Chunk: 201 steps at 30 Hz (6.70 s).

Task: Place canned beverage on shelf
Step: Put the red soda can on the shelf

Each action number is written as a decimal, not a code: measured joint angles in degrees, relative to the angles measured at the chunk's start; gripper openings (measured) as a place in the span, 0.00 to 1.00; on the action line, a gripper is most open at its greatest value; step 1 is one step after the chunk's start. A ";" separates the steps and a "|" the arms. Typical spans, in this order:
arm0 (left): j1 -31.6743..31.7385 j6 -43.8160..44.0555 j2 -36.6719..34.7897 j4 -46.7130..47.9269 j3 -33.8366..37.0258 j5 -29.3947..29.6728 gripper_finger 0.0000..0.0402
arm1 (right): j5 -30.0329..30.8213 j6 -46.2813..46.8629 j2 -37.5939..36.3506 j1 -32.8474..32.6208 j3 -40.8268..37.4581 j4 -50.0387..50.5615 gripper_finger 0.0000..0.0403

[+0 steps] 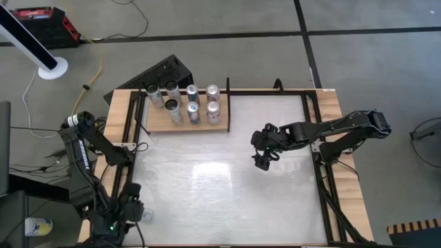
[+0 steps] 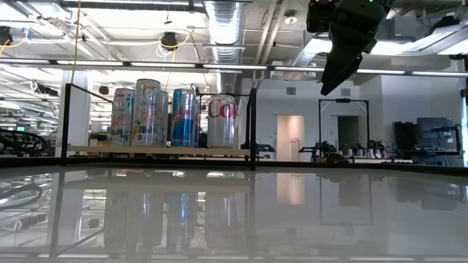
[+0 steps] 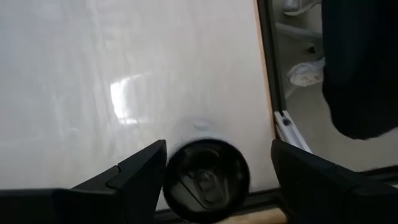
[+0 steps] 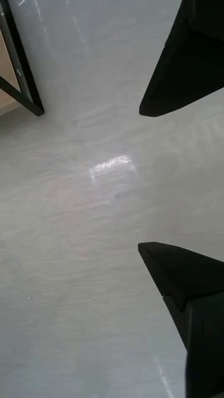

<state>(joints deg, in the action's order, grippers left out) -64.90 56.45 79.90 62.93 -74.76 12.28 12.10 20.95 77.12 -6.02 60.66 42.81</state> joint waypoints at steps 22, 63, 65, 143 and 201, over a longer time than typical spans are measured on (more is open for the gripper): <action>-0.34 0.30 1.29 0.64 0.04 0.13 0.68 | -0.02 -0.17 0.00 -0.64 0.00 0.02 0.93; -0.37 6.38 2.64 2.41 1.17 -2.60 0.68 | 0.20 -0.39 0.01 -1.57 0.00 0.00 0.93; -0.37 6.41 2.64 1.36 2.70 -4.11 0.67 | 0.20 -0.39 0.01 -1.57 0.00 0.00 0.93; 110.86 -106.74 -5.68 24.51 -14.53 -13.38 0.58 | -0.02 -13.95 0.02 4.74 -0.02 0.68 0.93; 117.66 -111.72 -5.75 15.61 -2.12 -14.64 0.69 | -0.28 -13.77 0.02 6.28 -0.02 0.70 0.93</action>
<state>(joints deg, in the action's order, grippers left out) 52.75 -55.27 74.15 78.54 -76.88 -2.36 11.81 7.18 77.14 0.26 60.64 43.51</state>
